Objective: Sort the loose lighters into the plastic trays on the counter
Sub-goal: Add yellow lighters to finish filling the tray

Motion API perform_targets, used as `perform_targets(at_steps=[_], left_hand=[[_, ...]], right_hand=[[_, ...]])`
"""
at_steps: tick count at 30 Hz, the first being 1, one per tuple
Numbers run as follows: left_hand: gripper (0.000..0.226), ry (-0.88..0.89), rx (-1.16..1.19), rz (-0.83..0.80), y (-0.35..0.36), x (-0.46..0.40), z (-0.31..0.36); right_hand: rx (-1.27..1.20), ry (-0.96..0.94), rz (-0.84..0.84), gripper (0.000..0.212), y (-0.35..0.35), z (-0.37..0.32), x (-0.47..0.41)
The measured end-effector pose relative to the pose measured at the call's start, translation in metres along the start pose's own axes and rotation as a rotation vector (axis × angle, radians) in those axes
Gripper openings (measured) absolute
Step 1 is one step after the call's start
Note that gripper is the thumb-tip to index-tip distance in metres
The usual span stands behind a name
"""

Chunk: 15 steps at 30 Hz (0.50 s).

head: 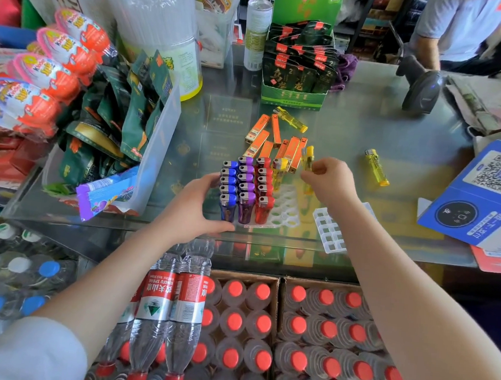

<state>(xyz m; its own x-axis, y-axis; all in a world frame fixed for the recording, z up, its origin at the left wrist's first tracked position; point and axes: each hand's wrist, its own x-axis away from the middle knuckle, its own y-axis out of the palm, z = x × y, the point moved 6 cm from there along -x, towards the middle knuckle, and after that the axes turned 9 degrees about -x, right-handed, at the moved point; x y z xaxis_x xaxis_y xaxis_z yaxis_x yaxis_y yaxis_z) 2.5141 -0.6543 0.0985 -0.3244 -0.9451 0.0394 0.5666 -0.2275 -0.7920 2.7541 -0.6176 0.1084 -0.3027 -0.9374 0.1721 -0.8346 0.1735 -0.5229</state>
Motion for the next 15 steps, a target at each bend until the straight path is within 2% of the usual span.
perform_targets(at_steps=[2, 5, 7, 9, 11, 15], left_hand=[[0.083, -0.007, -0.010, 0.004, -0.001, 0.001, 0.002], [0.082, -0.009, -0.019, -0.014, -0.003, 0.002, 0.003], [0.081, -0.009, -0.040, -0.025, -0.003, 0.001, 0.003], [0.081, -0.007, -0.052, -0.028, -0.003, 0.000, 0.003], [0.079, 0.009, -0.060, -0.029, -0.003, 0.000, 0.005], [0.077, 0.028, -0.054, -0.017, -0.002, 0.002, 0.008]], right_hand=[[-0.161, -0.081, -0.011, 0.011, -0.002, -0.001, 0.018], [-0.232, -0.191, -0.021, 0.009, -0.004, 0.000, 0.041], [-0.271, -0.232, -0.026, 0.015, -0.005, 0.000, 0.048], [-0.283, -0.257, -0.066, 0.016, 0.001, -0.002, 0.051], [-0.270, -0.263, -0.096, 0.009, 0.009, -0.004, 0.052], [-0.183, -0.310, -0.057, 0.010, 0.018, -0.007, 0.049]])
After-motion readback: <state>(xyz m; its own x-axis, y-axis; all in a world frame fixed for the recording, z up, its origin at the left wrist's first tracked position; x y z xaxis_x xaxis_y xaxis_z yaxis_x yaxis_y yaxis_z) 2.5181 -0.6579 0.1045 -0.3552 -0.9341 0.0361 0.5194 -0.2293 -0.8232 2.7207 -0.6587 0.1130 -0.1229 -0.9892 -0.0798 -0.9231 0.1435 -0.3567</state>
